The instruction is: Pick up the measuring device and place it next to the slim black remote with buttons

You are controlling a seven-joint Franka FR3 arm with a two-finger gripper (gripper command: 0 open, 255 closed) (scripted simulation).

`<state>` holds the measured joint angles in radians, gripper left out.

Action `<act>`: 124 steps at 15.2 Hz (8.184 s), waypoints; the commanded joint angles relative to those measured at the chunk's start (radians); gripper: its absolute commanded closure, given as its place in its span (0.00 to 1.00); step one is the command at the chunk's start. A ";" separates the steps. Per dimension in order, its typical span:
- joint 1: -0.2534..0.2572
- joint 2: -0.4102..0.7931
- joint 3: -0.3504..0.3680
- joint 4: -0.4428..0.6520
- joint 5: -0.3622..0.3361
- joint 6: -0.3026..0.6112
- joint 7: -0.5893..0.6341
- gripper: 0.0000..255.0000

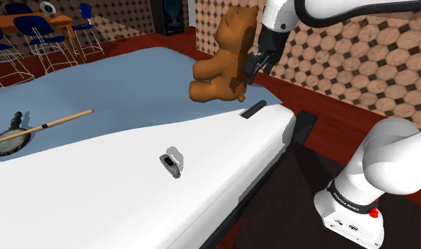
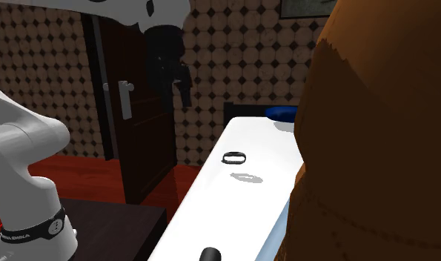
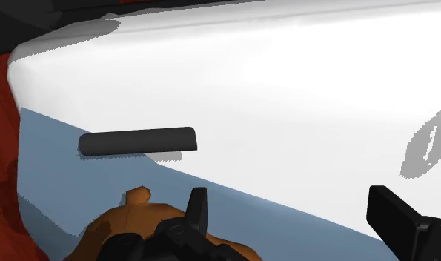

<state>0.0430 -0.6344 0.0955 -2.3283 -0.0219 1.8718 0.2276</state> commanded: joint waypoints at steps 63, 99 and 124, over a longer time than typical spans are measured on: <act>0.204 0.948 0.342 0.470 -0.179 0.300 0.581 1.00; 0.010 0.220 0.117 -0.128 0.101 0.225 0.018 1.00; -0.265 -0.047 -0.359 -0.345 -0.145 0.179 -0.552 1.00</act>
<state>-0.2168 -0.6839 -0.2554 -2.6628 -0.1606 2.0376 -0.3163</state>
